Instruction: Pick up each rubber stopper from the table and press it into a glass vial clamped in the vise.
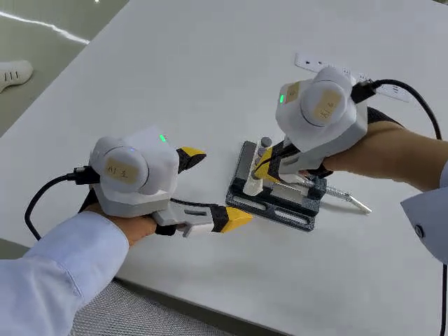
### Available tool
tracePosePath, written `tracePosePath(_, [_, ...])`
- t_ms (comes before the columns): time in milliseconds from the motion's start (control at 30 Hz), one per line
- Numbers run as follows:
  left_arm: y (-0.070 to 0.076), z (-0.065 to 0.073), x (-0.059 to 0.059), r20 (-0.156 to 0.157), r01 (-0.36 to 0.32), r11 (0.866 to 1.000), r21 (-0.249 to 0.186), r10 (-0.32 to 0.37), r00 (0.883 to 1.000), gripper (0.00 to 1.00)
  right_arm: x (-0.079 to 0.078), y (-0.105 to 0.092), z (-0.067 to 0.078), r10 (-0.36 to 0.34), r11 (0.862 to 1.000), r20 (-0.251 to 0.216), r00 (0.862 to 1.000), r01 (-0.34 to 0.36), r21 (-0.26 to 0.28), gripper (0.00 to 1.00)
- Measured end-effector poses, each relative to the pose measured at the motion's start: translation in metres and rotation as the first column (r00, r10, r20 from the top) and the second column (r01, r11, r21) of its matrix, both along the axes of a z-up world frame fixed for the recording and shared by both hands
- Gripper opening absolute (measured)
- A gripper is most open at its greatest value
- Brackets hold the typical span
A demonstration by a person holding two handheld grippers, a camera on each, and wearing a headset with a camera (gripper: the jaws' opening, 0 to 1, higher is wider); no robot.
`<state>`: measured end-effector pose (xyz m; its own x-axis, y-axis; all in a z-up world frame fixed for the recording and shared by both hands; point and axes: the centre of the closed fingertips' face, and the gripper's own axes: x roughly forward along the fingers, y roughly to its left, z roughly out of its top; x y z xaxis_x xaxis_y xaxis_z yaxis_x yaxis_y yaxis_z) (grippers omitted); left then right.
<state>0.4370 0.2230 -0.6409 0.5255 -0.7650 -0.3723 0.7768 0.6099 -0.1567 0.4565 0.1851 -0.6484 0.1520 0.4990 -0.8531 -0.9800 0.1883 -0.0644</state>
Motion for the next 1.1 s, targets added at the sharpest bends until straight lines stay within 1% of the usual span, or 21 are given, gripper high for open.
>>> tracePosePath(67, [-0.001,0.001,0.0,0.004,0.005,1.0,0.003,-0.005,1.0,0.71,-0.002,-0.004,0.002,-0.042,0.999,-0.004,0.999,0.042,0.035,0.01])
tracePosePath(133, [-0.003,0.002,0.0,0.014,0.014,1.0,0.005,-0.014,1.0,0.71,-0.004,-0.009,0.003,-0.081,0.995,-0.012,0.997,0.081,0.057,0.05])
tracePosePath(167, [-0.003,0.003,0.0,0.013,0.016,1.0,0.009,-0.017,1.0,0.71,-0.004,-0.01,0.005,-0.099,0.992,-0.009,0.995,0.099,0.072,0.07])
tracePosePath(200, [-0.004,0.003,-0.001,0.013,0.022,1.0,0.016,-0.022,1.0,0.71,-0.004,-0.011,0.007,-0.121,0.988,0.0,0.993,0.121,0.099,0.08])
tracePosePath(267, [-0.005,0.004,-0.002,0.02,0.028,0.999,0.019,-0.028,0.999,0.72,-0.006,-0.013,0.009,-0.153,0.98,-0.004,0.988,0.152,0.132,0.13])
tracePosePath(300, [-0.005,0.005,-0.002,0.023,0.03,0.999,0.022,-0.03,0.999,0.72,-0.007,-0.014,0.01,-0.176,0.973,-0.01,0.984,0.176,0.151,0.16])
tracePosePath(367, [-0.005,0.006,-0.002,0.024,0.032,0.999,0.026,-0.033,0.999,0.72,-0.01,-0.017,0.011,-0.203,0.963,-0.013,0.979,0.202,0.178,0.23])
tracePosePath(433, [-0.004,0.007,-0.002,0.028,0.033,0.999,0.029,-0.034,0.999,0.72,-0.013,-0.02,0.01,-0.223,0.956,-0.005,0.975,0.22,0.194,0.28])
tracePosePath(500, [-0.004,0.009,-0.001,0.03,0.035,0.999,0.028,-0.035,0.999,0.73,-0.016,-0.023,0.011,-0.261,0.941,-0.003,0.965,0.255,0.223,0.34])
tracePosePath(533, [-0.004,0.01,-0.001,0.033,0.036,0.999,0.031,-0.037,0.999,0.73,-0.019,-0.024,0.011,-0.277,0.931,-0.005,0.961,0.27,0.244,0.37])
tracePosePath(600, [-0.004,0.012,-0.001,0.04,0.039,0.999,0.032,-0.041,0.998,0.73,-0.019,-0.028,0.01,-0.302,0.919,-0.003,0.953,0.292,0.264,0.42])
tracePosePath(667, [-0.003,0.013,-0.001,0.042,0.044,0.998,0.039,-0.046,0.998,0.74,-0.02,-0.032,0.011,-0.334,0.905,0.007,0.943,0.318,0.283,0.49])
tracePosePath(700, [-0.003,0.014,-0.001,0.044,0.047,0.998,0.04,-0.049,0.998,0.74,-0.021,-0.034,0.012,-0.353,0.894,0.011,0.935,0.334,0.299,0.52])
tracePosePath(800, [-0.002,0.015,-0.002,0.04,0.053,0.998,0.046,-0.055,0.998,0.75,-0.024,-0.039,0.014,-0.394,0.864,0.001,0.919,0.37,0.341,0.62])
tracePosePath(933, [-0.001,0.017,-0.003,0.039,0.062,0.997,0.045,-0.064,0.997,0.77,-0.028,-0.048,0.016,-0.439,0.833,0.004,0.898,0.405,0.377,0.74])
tracePosePath(967, [-0.001,0.017,-0.004,0.039,0.066,0.997,0.044,-0.067,0.997,0.78,-0.03,-0.051,0.017,-0.452,0.823,0.003,0.892,0.416,0.386,0.77])
tracePosePath(1067, [-0.001,0.019,-0.005,0.04,0.072,0.997,0.041,-0.073,0.997,0.8,-0.035,-0.058,0.018,-0.474,0.806,-0.001,0.88,0.434,0.403,0.83])
tracePosePath(1100, [0.0,0.02,-0.006,0.04,0.072,0.997,0.041,-0.074,0.996,0.8,-0.038,-0.061,0.018,-0.478,0.803,-0.003,0.878,0.438,0.405,0.84])
